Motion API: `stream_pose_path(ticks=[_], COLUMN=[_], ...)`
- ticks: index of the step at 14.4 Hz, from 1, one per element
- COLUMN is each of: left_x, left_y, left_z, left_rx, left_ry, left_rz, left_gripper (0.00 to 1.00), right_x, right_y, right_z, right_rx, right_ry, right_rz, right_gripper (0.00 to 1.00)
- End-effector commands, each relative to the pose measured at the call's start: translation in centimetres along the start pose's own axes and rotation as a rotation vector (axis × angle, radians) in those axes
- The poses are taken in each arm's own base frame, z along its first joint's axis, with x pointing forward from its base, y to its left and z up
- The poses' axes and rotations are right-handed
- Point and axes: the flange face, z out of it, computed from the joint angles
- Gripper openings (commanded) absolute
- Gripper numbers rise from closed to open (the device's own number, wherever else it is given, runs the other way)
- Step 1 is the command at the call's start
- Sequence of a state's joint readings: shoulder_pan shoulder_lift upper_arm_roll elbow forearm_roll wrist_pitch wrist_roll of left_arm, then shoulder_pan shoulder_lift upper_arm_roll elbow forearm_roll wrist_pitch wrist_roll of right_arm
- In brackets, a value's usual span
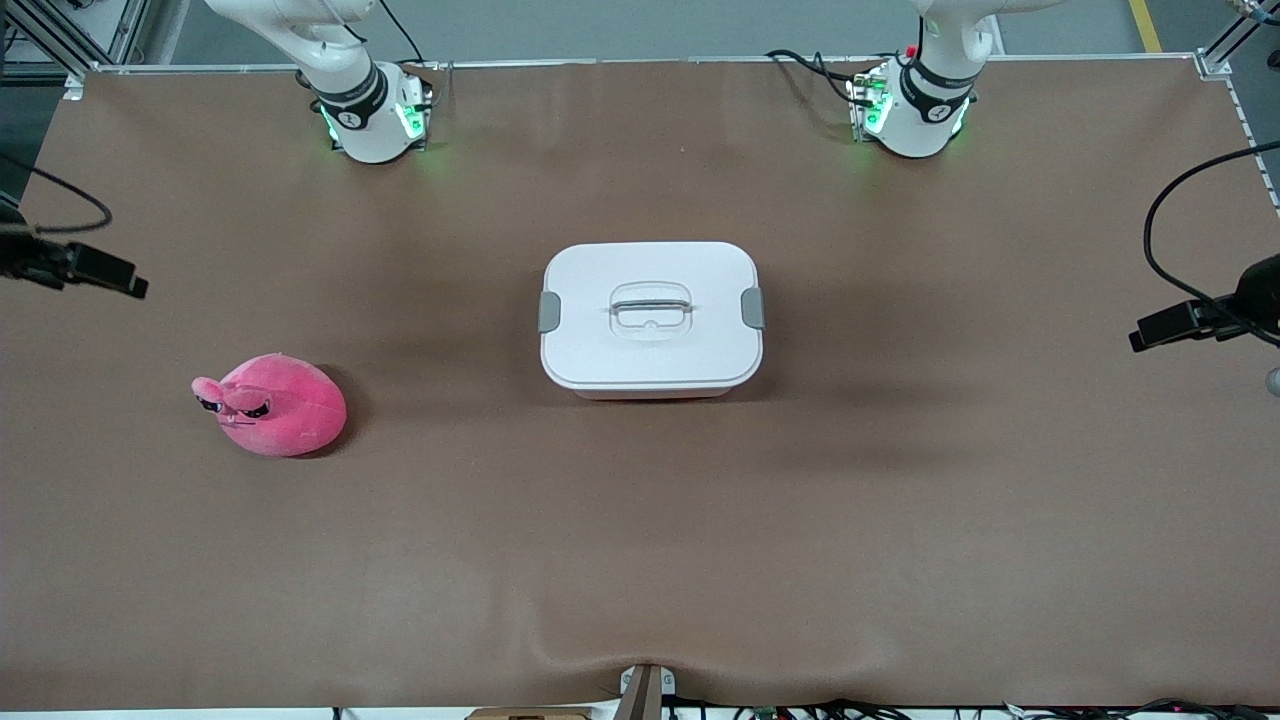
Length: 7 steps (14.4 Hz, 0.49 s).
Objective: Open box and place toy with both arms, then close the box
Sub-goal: 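Reach the right gripper to the pink plush while the left gripper approaches the lid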
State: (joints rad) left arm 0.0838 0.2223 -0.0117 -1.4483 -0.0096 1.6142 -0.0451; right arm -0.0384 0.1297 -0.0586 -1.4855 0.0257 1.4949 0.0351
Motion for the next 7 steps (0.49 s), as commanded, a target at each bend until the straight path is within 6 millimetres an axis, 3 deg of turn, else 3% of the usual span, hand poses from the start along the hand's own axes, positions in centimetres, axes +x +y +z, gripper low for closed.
stream_pose_path(ticks=[1,3,7], left_x=[1.2,1.5,1.5], left_y=[0.9,1.9,6.4], left_z=[0.5,1.2,2.0], left_rx=[0.001,-0.003,0.001], left_ry=[0.029,0.021,0.019], left_rz=[-0.009,-0.042,-0.127], left_gripper=[1.00,1.00,1.00], right_x=[1.6,2.4,4.1], right_y=[-0.5,-0.7,-2.5], right_z=[-0.5,0.0,2.5], right_rx=[0.010,0.010,-0.007], right_ry=[0.048,0.068,0.053], right_rz=[-0.004,-0.008,-0.036], right_gripper=[1.00,1.00,1.00])
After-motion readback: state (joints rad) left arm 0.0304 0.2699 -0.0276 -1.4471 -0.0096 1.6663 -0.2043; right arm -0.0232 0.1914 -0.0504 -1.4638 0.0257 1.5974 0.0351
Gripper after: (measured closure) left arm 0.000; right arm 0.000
